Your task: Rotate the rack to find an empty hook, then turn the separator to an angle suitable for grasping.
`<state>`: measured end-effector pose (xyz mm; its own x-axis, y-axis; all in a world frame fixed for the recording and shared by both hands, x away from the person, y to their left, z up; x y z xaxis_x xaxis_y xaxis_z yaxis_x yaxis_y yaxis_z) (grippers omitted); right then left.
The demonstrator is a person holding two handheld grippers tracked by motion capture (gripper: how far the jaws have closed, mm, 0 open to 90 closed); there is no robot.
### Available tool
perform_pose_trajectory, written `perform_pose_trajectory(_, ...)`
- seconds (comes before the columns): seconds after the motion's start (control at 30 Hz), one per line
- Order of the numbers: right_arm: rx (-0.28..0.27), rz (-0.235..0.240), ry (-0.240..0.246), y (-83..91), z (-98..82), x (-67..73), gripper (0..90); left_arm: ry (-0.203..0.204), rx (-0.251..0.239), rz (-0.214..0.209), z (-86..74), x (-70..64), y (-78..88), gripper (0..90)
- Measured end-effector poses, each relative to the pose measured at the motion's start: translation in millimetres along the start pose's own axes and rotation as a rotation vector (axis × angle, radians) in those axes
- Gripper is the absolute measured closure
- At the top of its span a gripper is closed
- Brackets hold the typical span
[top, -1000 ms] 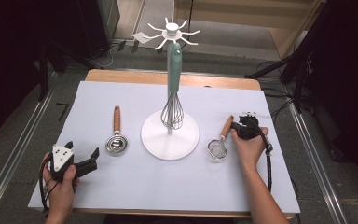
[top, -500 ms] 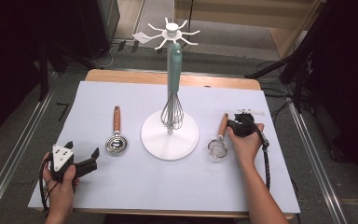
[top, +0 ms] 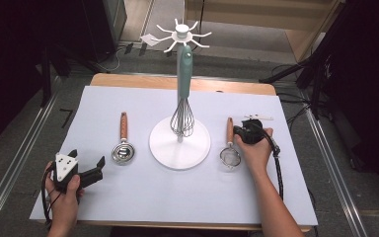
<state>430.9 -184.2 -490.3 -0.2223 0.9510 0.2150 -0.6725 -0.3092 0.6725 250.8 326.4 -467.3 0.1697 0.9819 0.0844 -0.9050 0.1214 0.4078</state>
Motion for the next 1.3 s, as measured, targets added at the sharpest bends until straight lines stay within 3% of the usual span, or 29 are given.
perform_pose_trajectory(0.27, 0.021, 0.044, 0.075, -2.8, 1.9, 9.5, 90.0, 0.000, 0.000, 0.001, 0.0, -0.3, -0.2, 7.7)
perform_pose_trajectory(0.4, 0.021, 0.048, 0.076, -3.5, 2.4, 10.2, 90.0, 0.000, -0.003, 0.001, -0.1, 0.0, 0.1, 7.7)
perform_pose_trajectory(0.43, 0.024, 0.047, 0.062, -3.2, 2.9, 10.0, 90.0, 0.001, -0.003, 0.002, -0.1, 0.0, 0.2, 7.7)
perform_pose_trajectory(0.47, 0.021, 0.041, 0.045, -1.9, 3.5, 8.3, 81.7, 0.003, -0.004, 0.000, -0.1, 0.2, 0.3, 7.7)
perform_pose_trajectory(0.5, 0.021, 0.041, 0.045, -1.9, 3.5, 8.3, 81.7, 0.003, -0.004, 0.000, -0.1, 0.2, 0.3, 7.7)
perform_pose_trajectory(0.53, 0.015, 0.042, 0.014, 0.7, 5.1, 6.8, 77.7, 0.004, -0.003, -0.001, -0.1, 0.3, 0.4, 7.7)
perform_pose_trajectory(0.67, -0.002, 0.044, -0.003, 5.9, 8.2, 6.1, 69.5, 0.002, -0.001, -0.001, 0.0, 0.2, 0.1, 7.7)
perform_pose_trajectory(0.73, -0.005, 0.052, -0.036, 12.7, 11.8, 8.9, 62.5, 0.001, -0.003, 0.001, -0.1, 0.0, -0.1, 7.7)
perform_pose_trajectory(0.9, 0.010, 0.046, -0.043, 17.6, 13.4, 13.6, 62.1, -0.003, 0.001, 0.004, 0.1, -0.4, -0.2, 7.7)
perform_pose_trajectory(1.03, 0.053, 0.048, -0.069, 19.1, 13.8, 19.6, 67.0, -0.007, 0.010, 0.001, 0.4, -1.1, -1.5, 7.7)
perform_pose_trajectory(1.13, 0.088, 0.077, -0.097, 18.5, 13.1, 22.6, 67.3, -0.004, 0.012, -0.002, 0.5, -0.9, -1.8, 7.7)
perform_pose_trajectory(1.3, 0.115, 0.070, -0.098, 17.9, 12.1, 28.7, 67.9, -0.004, 0.013, -0.004, 0.5, -0.9, -1.8, 7.7)
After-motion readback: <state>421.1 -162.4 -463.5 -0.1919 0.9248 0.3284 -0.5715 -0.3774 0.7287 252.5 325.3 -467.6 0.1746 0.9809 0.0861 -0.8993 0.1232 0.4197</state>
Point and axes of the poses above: each handheld gripper's, and its own axes: y roughly backward along the jaws, z roughly out of its top, x roughly to its left, the point moved 1 cm from there along -y, roughly forward along the jaws, and after that the axes turned 2 degrees about -y, right-handed, at the moved point
